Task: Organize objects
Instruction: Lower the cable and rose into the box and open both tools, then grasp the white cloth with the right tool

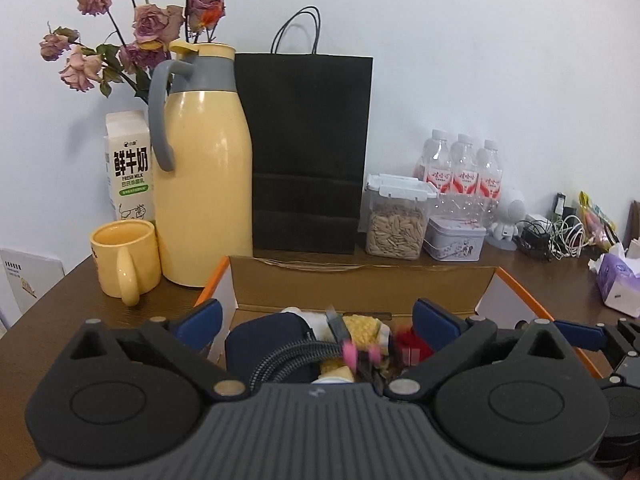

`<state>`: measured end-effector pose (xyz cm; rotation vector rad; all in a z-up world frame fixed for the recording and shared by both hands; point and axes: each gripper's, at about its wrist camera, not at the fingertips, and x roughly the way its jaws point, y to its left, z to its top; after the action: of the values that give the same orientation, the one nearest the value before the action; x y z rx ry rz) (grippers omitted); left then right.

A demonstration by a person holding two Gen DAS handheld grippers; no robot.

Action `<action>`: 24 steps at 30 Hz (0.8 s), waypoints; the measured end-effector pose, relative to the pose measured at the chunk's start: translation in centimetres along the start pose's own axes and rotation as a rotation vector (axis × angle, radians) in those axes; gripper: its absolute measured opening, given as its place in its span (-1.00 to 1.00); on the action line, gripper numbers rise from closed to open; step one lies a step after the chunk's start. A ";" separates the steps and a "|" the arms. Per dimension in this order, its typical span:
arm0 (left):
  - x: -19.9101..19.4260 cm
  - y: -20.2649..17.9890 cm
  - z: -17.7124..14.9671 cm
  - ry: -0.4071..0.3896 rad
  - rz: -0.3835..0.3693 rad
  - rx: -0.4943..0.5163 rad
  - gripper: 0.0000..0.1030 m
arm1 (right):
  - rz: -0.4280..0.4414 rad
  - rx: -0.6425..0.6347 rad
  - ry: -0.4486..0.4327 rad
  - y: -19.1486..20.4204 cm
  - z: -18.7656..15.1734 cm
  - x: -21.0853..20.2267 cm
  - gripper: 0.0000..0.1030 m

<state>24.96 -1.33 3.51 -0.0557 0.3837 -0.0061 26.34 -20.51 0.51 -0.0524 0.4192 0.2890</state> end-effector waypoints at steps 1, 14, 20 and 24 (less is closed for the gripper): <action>0.0 0.1 0.0 0.002 0.002 -0.002 1.00 | 0.001 -0.001 0.000 0.0 0.0 0.0 1.00; -2.8 0.1 0.4 -0.049 -0.008 -0.001 1.00 | 0.001 -0.041 -0.055 0.6 0.4 -2.8 1.00; -5.9 0.8 0.3 -0.074 -0.016 -0.006 1.00 | 0.015 -0.056 -0.084 0.8 0.3 -6.2 1.00; -7.5 1.9 -0.2 -0.068 -0.008 -0.001 1.00 | 0.031 -0.071 -0.067 0.7 -0.4 -8.2 1.00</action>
<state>17.89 0.64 6.05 -0.0584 0.3157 -0.0118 18.82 -22.03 3.46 -0.1052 0.3432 0.3350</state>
